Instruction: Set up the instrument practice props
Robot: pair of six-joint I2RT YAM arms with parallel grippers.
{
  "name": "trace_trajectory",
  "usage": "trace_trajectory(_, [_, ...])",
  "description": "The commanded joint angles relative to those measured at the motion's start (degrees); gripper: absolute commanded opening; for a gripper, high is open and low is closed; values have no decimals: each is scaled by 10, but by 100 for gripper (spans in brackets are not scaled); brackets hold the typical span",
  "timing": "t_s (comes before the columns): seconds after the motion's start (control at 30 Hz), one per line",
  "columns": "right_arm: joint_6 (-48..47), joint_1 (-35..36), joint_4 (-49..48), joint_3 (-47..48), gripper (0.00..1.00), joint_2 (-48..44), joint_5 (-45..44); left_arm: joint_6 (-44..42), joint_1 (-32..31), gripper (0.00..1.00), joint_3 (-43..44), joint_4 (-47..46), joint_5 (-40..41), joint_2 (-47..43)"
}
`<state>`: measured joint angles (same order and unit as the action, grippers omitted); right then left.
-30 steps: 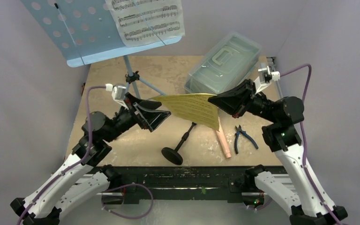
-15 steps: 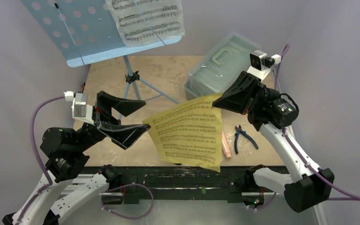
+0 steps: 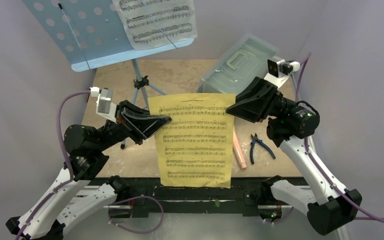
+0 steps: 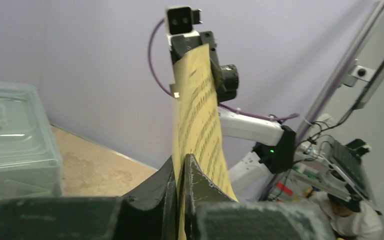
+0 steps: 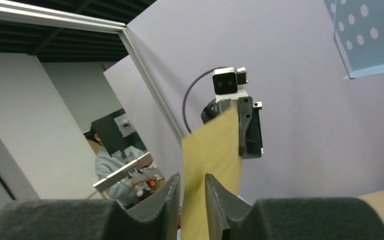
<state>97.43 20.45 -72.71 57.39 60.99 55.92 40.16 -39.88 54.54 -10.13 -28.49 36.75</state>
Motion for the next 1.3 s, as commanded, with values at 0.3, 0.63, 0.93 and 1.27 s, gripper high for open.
trace_trajectory(0.3, [-267,178,89,-134,80,9,-184,43,-1,0,0,-93,246,-33])
trace_trajectory(0.63, [-325,226,100,-51,45,72,-212,50,-1,0,0,-143,264,-40])
trace_trajectory(0.93, [-506,232,355,280,0,172,-300,-161,-1,77,312,399,573,13])
trace_trajectory(1.27, [-647,237,658,841,0,472,-349,-224,-2,76,497,573,737,154])
